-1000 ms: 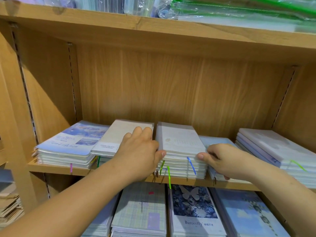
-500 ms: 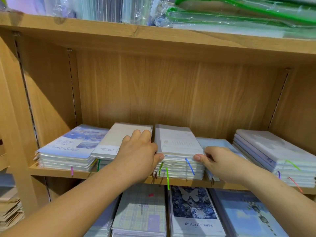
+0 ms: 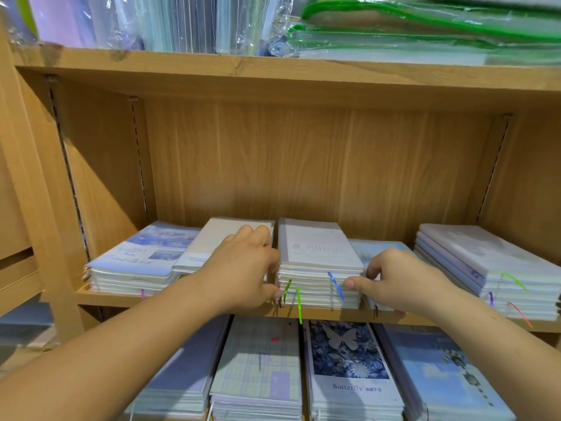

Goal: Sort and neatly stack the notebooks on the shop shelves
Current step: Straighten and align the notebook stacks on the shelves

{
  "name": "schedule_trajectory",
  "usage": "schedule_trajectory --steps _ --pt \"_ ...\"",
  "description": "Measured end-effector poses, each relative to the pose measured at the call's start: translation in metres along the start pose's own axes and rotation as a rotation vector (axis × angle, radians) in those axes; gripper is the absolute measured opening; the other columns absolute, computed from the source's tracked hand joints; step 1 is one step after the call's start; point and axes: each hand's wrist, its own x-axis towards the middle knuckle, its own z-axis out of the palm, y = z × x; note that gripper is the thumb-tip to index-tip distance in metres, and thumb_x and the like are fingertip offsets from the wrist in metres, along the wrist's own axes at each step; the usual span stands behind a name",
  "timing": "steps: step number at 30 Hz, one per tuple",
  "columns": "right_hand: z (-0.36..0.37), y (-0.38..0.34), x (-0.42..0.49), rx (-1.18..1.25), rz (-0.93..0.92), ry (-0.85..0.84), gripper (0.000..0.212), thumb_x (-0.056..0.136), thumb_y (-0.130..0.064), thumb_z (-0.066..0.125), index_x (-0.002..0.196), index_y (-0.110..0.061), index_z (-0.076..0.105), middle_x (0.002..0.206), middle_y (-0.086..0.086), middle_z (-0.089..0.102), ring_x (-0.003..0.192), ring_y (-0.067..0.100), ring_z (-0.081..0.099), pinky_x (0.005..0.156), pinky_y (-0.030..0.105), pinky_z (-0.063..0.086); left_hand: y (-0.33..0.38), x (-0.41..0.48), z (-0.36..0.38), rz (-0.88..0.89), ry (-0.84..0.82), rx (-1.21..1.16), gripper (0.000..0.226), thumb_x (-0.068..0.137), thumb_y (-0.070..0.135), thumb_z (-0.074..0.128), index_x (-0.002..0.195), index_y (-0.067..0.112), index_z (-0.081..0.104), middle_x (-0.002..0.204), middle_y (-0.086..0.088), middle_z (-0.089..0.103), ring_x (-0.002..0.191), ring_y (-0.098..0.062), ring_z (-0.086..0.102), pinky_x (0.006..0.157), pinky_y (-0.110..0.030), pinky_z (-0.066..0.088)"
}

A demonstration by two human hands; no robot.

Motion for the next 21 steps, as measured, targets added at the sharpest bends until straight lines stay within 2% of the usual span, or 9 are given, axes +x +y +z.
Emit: schedule_trajectory --steps 2,4,6,8,10,11,14,16,21 --pt "-0.002 0.003 -0.005 -0.054 -0.006 0.086 0.056 0.081 -0.076 0.063 0.079 -0.021 0.071 0.058 -0.001 0.068 0.053 0.012 0.065 0.048 0.026 0.042 -0.002 -0.014 -0.009 0.023 0.077 -0.092 0.033 0.084 0.049 0.073 0.111 0.031 0.065 0.109 0.011 0.048 0.105 -0.015 0.045 0.089 -0.035 0.044" --pt "-0.002 0.004 -0.008 -0.061 -0.006 0.129 0.054 0.081 -0.074 0.065 0.077 -0.021 0.071 0.057 -0.004 0.067 0.052 0.009 0.064 0.047 0.024 0.038 0.001 -0.033 -0.010 0.039 0.276 -0.121 0.020 0.085 0.038 0.072 0.099 0.027 0.066 0.099 0.009 0.054 0.096 -0.017 0.052 0.077 -0.039 0.049" --pt "0.005 0.004 -0.010 -0.027 -0.003 0.091 0.050 0.080 -0.071 0.068 0.073 -0.021 0.070 0.054 -0.010 0.065 0.054 0.008 0.063 0.050 0.025 0.040 0.007 -0.049 -0.003 -0.015 0.367 -0.112 0.015 0.087 0.043 0.066 0.084 0.030 0.061 0.086 0.011 0.054 0.082 -0.017 0.056 0.062 -0.035 0.048" --pt "0.016 0.002 -0.012 0.010 0.004 0.003 0.050 0.082 -0.067 0.070 0.074 -0.018 0.070 0.053 -0.011 0.066 0.054 0.010 0.065 0.055 0.027 0.044 0.017 -0.054 0.009 -0.132 0.198 -0.193 0.024 0.091 0.052 0.056 0.082 0.031 0.057 0.080 0.011 0.055 0.078 -0.015 0.058 0.061 -0.032 0.045" --pt "0.026 0.000 -0.013 0.044 0.013 -0.062 0.052 0.086 -0.064 0.068 0.076 -0.013 0.069 0.056 -0.002 0.070 0.050 0.012 0.067 0.064 0.029 0.054 0.024 -0.045 0.028 -0.222 0.004 -0.309 0.026 0.096 0.049 0.053 0.083 0.027 0.058 0.076 0.008 0.057 0.078 -0.017 0.058 0.062 -0.031 0.042" --pt "0.029 -0.001 -0.013 0.054 0.020 -0.075 0.053 0.089 -0.062 0.066 0.075 -0.012 0.068 0.056 0.001 0.070 0.047 0.012 0.067 0.068 0.031 0.058 0.026 -0.039 0.037 -0.236 -0.038 -0.334 0.026 0.099 0.045 0.053 0.083 0.025 0.058 0.076 0.007 0.056 0.078 -0.019 0.058 0.063 -0.032 0.043" --pt "0.036 -0.003 -0.013 0.056 0.047 -0.061 0.050 0.093 -0.060 0.062 0.073 -0.015 0.065 0.055 0.001 0.069 0.045 0.015 0.068 0.074 0.036 0.060 0.033 -0.026 0.061 -0.269 -0.054 -0.389 0.029 0.103 0.036 0.049 0.080 0.020 0.048 0.075 0.002 0.052 0.074 -0.020 0.055 0.061 -0.033 0.039" --pt "0.041 -0.005 -0.014 0.060 0.054 -0.042 0.048 0.094 -0.059 0.061 0.075 -0.015 0.065 0.057 0.002 0.069 0.044 0.015 0.067 0.072 0.036 0.060 0.036 -0.022 0.073 -0.304 -0.035 -0.447 0.023 0.105 0.033 0.047 0.085 0.019 0.046 0.076 0.002 0.052 0.072 -0.021 0.053 0.061 -0.033 0.038" --pt "0.049 -0.006 -0.017 0.079 0.030 0.020 0.046 0.096 -0.057 0.060 0.071 -0.018 0.062 0.051 0.000 0.065 0.042 0.013 0.065 0.065 0.033 0.059 0.040 -0.020 0.081 -0.302 0.004 -0.470 0.018 0.103 0.031 0.048 0.095 0.016 0.048 0.089 -0.006 0.060 0.080 -0.026 0.058 0.066 -0.036 0.047"
